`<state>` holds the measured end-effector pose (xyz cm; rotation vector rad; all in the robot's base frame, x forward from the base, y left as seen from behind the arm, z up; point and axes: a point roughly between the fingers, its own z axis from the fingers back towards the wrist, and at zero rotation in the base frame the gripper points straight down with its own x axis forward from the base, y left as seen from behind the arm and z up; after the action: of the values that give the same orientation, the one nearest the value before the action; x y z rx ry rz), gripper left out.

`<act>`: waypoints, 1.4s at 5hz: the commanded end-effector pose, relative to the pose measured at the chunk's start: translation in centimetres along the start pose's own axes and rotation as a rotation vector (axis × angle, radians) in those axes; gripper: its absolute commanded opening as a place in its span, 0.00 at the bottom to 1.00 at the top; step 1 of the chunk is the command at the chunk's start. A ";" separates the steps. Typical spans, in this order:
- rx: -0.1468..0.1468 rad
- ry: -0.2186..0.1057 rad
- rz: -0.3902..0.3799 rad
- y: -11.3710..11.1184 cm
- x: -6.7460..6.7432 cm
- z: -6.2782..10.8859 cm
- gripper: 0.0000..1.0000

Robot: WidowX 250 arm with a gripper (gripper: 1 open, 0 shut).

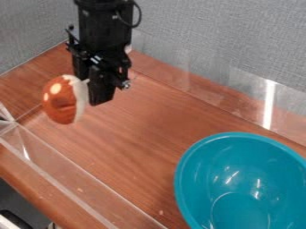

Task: Put the mushroom in the blue bowl

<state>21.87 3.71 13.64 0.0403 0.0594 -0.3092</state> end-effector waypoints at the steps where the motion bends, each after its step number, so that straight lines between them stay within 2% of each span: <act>1: 0.022 -0.059 -0.020 -0.2 0.4 0.9 0.00; 2: 0.021 -0.066 -0.028 -0.2 0.6 0.6 0.00; 3: 0.019 -0.068 -0.036 -0.2 0.8 0.0 1.00; 4: 0.021 -0.064 -0.033 0.5 0.9 -0.8 1.00; 5: 0.013 -0.064 -0.031 0.7 1.6 -2.0 1.00; 7: -0.001 -0.050 -0.024 1.0 3.1 -5.3 1.00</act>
<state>24.51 3.71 7.50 0.0230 0.0391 -0.3460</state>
